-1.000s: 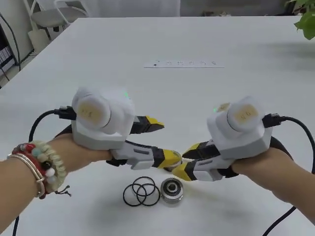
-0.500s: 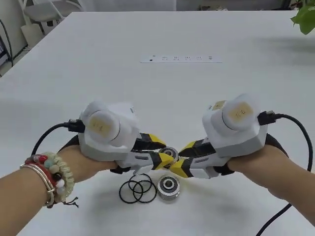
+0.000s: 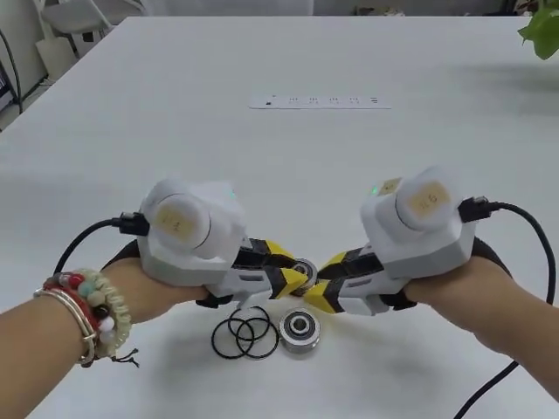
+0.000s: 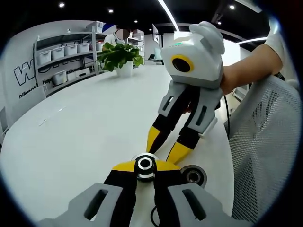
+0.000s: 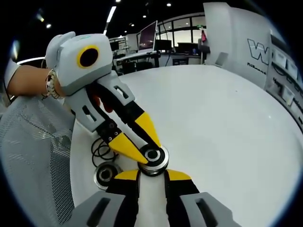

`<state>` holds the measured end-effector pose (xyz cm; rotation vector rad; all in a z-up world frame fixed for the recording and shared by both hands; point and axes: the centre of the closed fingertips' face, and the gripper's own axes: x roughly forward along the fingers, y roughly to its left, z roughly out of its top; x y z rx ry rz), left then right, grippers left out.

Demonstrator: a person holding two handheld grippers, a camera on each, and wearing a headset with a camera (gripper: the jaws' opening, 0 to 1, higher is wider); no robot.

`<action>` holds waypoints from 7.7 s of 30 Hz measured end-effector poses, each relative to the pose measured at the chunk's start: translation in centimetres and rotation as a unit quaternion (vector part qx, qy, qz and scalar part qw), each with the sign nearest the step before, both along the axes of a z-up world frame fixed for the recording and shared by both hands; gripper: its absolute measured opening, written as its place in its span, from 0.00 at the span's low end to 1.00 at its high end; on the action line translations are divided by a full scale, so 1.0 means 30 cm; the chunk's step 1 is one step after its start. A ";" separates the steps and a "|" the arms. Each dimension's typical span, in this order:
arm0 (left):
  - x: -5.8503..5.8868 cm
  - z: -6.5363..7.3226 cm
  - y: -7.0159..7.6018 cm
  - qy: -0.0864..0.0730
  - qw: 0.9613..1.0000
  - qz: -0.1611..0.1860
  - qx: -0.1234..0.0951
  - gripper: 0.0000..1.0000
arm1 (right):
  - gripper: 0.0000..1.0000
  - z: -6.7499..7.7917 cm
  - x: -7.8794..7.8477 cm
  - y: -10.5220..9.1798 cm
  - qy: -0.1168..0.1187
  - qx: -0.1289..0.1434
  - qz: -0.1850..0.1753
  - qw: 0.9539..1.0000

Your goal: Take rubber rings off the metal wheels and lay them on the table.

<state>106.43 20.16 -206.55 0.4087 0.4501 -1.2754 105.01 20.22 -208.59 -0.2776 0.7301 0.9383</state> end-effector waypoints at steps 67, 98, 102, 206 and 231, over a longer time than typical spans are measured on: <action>-0.011 0.009 0.006 -0.024 1.000 0.000 0.001 0.08 | 0.00 0.090 0.021 0.005 0.060 0.079 -0.100 0.990; -0.030 0.126 0.084 -0.045 0.996 -0.056 0.051 0.47 | 0.00 0.142 0.048 -0.004 0.047 0.114 -0.114 0.986; -0.026 0.207 0.118 -0.068 0.995 -0.058 0.050 0.54 | 0.00 0.159 0.055 -0.012 0.043 0.122 -0.120 0.984; -0.280 0.227 0.502 0.013 0.995 0.095 -0.019 0.84 | 0.04 0.067 -0.129 0.207 0.065 0.010 0.033 0.997; -0.296 0.221 0.491 0.025 0.996 0.084 -0.024 0.86 | 0.25 0.330 -0.099 0.157 0.010 0.076 0.017 0.997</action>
